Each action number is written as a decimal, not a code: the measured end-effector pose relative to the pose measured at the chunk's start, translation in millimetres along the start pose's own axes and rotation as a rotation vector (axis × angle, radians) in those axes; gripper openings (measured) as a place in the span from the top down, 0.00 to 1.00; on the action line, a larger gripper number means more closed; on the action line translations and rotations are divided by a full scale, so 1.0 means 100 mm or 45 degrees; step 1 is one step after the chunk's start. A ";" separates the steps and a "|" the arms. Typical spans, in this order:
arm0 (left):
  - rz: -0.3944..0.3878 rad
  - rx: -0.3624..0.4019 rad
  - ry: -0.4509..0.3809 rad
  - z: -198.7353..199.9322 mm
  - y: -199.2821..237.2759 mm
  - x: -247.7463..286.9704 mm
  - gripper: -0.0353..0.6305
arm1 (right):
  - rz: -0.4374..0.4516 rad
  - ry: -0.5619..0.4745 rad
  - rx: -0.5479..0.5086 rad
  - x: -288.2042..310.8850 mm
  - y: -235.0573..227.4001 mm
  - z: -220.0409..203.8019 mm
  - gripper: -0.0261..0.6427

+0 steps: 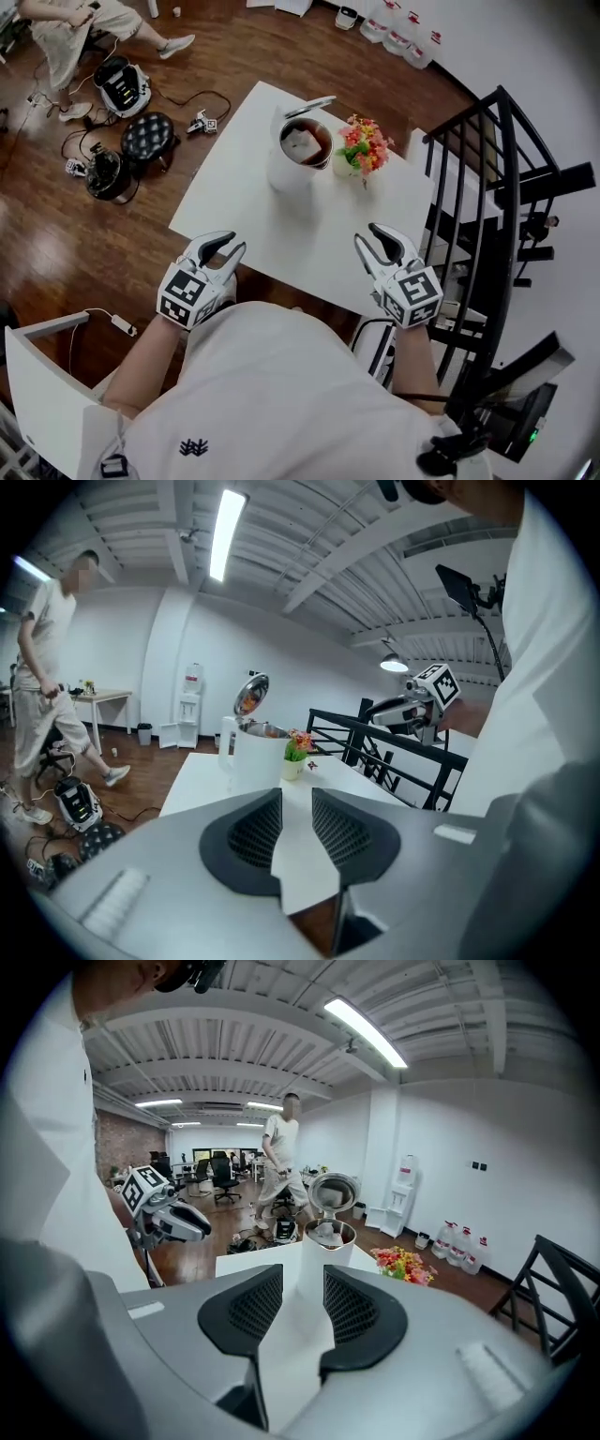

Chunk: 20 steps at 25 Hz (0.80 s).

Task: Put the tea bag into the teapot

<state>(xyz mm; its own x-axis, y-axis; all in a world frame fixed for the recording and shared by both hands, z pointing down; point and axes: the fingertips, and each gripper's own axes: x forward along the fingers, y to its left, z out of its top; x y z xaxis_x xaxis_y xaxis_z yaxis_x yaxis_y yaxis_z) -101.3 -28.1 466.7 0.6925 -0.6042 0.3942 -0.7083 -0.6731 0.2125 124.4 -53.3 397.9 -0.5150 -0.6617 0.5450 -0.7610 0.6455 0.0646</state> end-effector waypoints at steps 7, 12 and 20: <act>0.015 0.034 0.009 0.14 -1.04 0.46 0.84 | 0.046 -0.115 -0.006 -0.90 -0.39 -0.34 0.76; 0.033 0.020 0.005 0.29 -1.72 0.65 0.84 | 0.063 -0.155 0.036 -1.50 -0.72 -0.69 0.76; 0.115 0.002 -0.024 0.26 -2.36 0.54 0.84 | 0.147 -0.224 0.028 -1.98 -0.75 -0.88 0.75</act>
<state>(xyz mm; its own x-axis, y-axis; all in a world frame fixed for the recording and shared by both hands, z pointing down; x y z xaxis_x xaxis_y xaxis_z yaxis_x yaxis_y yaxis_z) 107.4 86.8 414.2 0.6282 -0.6705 0.3946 -0.7678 -0.6161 0.1756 318.2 63.0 358.3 -0.6586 -0.6417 0.3929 -0.7005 0.7136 -0.0088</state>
